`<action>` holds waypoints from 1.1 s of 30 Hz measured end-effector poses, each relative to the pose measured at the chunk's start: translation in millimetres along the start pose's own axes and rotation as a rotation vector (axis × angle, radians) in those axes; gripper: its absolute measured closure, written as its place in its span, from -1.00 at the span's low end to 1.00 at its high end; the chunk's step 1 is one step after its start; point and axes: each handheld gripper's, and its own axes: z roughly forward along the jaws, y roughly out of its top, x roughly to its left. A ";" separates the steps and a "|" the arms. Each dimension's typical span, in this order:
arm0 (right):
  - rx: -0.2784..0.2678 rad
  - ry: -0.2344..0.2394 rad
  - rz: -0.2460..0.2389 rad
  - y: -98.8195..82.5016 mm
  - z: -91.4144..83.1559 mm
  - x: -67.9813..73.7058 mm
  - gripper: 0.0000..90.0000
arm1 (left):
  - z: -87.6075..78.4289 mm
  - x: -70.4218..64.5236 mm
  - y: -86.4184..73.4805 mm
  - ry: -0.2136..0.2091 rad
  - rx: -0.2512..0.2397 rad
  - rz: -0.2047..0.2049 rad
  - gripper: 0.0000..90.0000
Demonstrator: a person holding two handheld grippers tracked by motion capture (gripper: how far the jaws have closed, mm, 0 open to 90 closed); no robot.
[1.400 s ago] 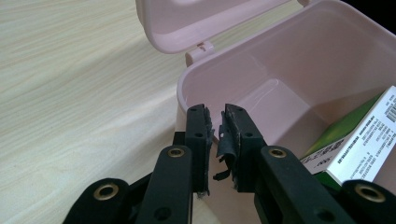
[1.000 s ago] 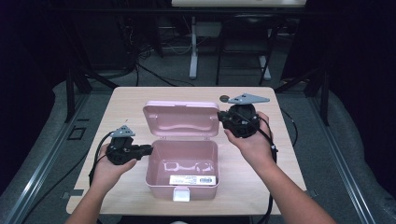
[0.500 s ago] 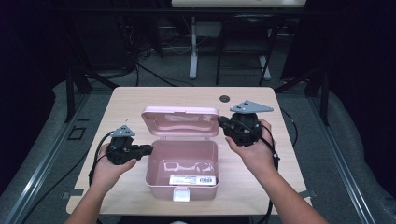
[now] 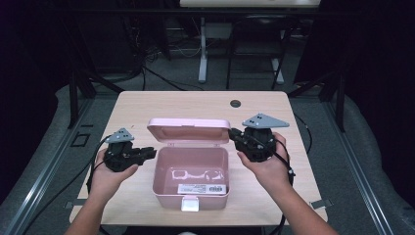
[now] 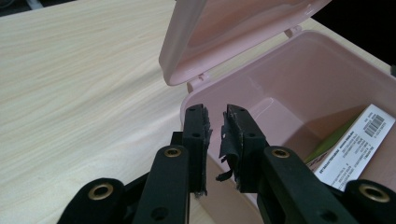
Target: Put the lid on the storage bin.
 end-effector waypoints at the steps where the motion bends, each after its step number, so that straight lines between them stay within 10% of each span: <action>1: 0.000 0.000 -0.001 -0.7 -0.7 0.5 0.89 | -0.6 -0.2 0.4 0.000 -0.001 0.005 0.72; 33: -0.023 0.051 0.023 -29.7 -13.7 7.0 0.85 | -40.4 -32.2 17.3 0.079 -0.158 0.091 0.60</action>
